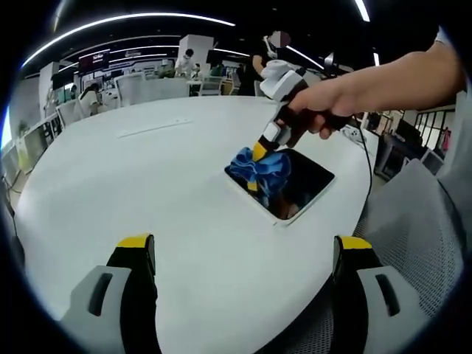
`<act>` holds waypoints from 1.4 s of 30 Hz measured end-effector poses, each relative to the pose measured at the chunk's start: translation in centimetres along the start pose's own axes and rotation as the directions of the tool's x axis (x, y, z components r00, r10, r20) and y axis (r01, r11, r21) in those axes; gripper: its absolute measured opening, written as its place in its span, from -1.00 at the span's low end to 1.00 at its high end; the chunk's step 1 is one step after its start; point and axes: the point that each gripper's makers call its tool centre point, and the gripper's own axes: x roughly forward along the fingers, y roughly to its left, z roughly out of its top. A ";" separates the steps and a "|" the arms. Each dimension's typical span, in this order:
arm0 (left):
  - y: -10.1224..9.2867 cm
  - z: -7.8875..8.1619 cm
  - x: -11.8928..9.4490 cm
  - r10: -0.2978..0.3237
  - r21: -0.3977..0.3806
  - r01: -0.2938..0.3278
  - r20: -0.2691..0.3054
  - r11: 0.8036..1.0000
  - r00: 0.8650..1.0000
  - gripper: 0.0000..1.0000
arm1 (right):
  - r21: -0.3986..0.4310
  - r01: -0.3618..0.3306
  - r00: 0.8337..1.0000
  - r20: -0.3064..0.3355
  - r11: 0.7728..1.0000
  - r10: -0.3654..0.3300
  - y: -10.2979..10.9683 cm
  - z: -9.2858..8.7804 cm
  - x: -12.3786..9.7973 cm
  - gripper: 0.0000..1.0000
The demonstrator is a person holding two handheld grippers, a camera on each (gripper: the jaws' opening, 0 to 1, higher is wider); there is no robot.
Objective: Wipe the mirror surface with the cleaning cloth until all visible marks leave the cleaned area.
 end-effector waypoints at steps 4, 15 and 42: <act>0.0 0.0 0.0 0.001 0.000 -0.001 0.000 1.000 1.000 0.98 | 0.004 0.006 1.000 0.000 1.000 -0.006 -0.5 -0.1 -0.2 -1.00; 0.0 0.0 0.0 0.002 0.001 -0.002 -0.002 1.000 1.000 0.98 | 0.016 0.014 1.000 0.001 1.000 -0.014 -1.1 -0.2 -0.3 -1.00; 0.1 -0.1 0.0 0.009 0.016 -0.009 -0.005 1.000 1.000 0.98 | 0.013 0.029 0.999 0.025 1.000 -0.029 -0.2 -2.9 -1.4 -1.00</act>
